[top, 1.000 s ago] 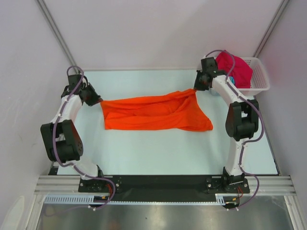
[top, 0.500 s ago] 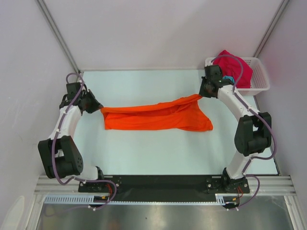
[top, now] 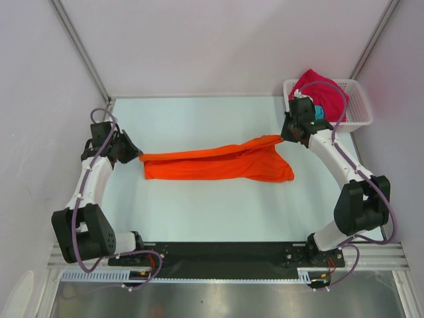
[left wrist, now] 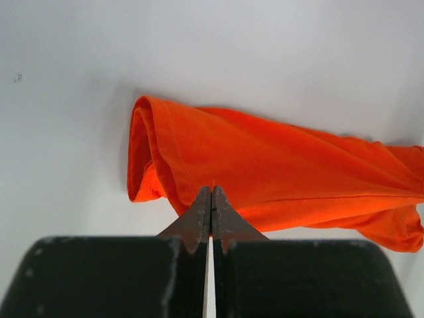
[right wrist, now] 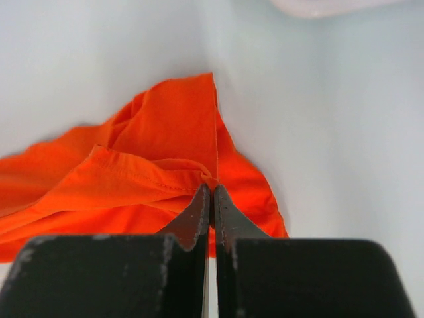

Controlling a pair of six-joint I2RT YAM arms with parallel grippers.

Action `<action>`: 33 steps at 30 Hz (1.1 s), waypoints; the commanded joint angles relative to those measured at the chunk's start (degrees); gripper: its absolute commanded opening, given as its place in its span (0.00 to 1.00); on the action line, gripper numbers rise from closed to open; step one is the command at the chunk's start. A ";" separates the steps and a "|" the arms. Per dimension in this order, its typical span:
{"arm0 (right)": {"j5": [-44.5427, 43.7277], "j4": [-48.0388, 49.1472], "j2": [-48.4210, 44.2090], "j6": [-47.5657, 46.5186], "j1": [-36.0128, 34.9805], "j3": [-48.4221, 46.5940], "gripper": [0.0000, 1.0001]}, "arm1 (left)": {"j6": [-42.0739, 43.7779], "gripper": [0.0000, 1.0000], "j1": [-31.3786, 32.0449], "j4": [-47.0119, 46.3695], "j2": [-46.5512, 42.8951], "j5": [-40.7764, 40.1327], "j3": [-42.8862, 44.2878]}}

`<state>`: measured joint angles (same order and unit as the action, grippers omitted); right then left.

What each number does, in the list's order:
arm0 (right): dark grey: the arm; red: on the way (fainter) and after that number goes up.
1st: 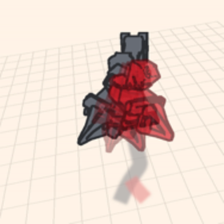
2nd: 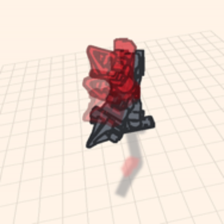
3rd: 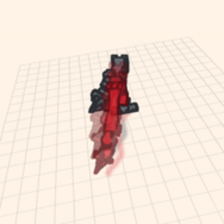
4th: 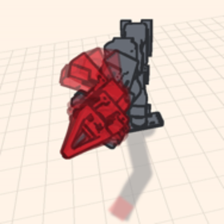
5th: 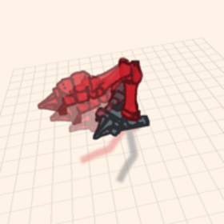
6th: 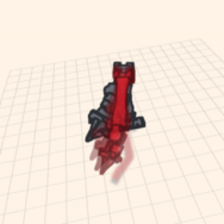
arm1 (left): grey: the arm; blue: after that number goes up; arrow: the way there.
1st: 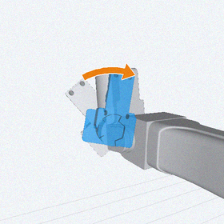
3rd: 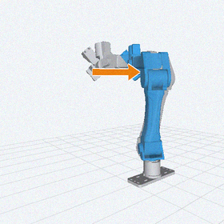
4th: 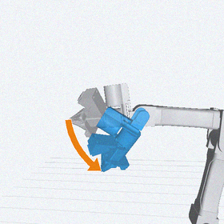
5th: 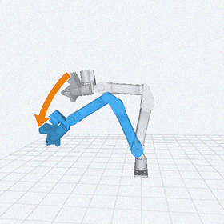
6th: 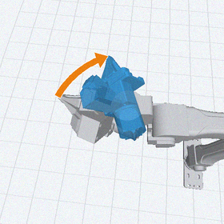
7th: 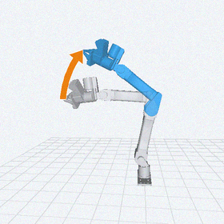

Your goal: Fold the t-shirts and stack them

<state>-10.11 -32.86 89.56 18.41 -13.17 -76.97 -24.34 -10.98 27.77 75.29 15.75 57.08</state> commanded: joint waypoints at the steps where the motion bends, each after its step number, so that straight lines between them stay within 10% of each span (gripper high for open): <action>1: -0.62 -0.80 -3.16 0.83 -0.72 3.49 0.00 | 1.66 0.00 0.08 0.53 -3.03 0.95 -2.32; 5: -0.17 -1.59 -3.51 1.36 -1.86 5.60 0.00 | 1.49 0.00 0.00 0.44 -4.18 0.78 -4.95; 12: 0.27 -3.44 -5.09 2.06 -4.05 8.41 0.47 | 0.52 0.05 0.00 0.53 -5.15 0.69 -6.89; 17: -0.52 -4.14 -5.71 2.15 -4.50 9.03 0.59 | 0.52 0.41 0.00 1.58 -4.89 0.25 -5.84; 22: -0.53 -4.05 -3.61 1.98 -4.85 6.23 0.61 | 0.43 0.61 0.00 2.64 -4.54 -1.24 -3.91; 33: 1.67 -4.93 12.73 0.75 -7.48 -14.23 0.63 | -1.41 0.62 0.00 0.01 -0.67 2.27 -2.59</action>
<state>-9.65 -37.63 97.82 19.70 -19.05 -83.22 -24.58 -10.98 29.91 73.76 15.77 52.73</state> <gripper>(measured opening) 0.626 0.624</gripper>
